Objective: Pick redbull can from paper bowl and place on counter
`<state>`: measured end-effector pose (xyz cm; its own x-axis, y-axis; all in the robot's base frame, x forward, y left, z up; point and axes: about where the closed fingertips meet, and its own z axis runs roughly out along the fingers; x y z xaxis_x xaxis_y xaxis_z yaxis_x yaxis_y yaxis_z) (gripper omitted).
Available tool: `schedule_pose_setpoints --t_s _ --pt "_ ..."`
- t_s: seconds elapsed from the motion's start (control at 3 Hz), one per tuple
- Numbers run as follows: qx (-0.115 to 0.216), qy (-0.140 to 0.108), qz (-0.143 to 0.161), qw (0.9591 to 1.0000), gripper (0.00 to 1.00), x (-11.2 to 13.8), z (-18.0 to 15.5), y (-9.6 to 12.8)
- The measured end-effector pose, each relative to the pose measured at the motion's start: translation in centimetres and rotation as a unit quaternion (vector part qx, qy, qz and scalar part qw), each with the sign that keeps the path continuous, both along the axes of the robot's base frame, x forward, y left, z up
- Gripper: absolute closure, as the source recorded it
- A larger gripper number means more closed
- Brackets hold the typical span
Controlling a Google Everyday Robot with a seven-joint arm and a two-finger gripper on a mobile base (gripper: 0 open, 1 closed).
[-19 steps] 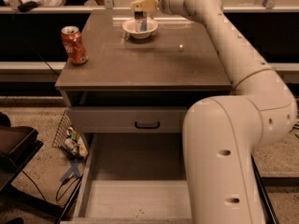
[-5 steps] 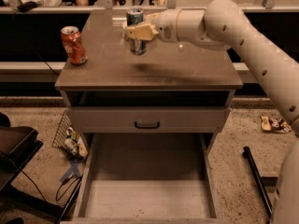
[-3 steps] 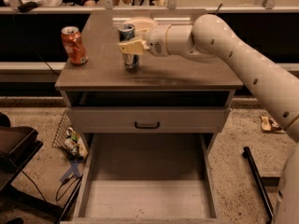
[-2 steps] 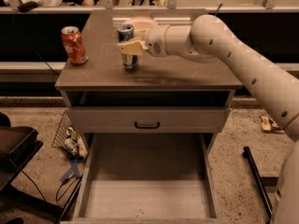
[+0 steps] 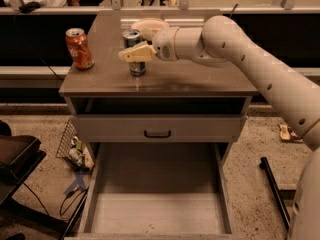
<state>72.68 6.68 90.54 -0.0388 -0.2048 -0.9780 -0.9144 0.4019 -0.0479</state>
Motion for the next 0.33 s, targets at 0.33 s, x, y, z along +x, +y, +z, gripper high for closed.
schedule_pose_setpoints --t_s 0.33 --pt "0.0 0.0 0.001 1.0 0.0 -0.02 -0.01 0.08"
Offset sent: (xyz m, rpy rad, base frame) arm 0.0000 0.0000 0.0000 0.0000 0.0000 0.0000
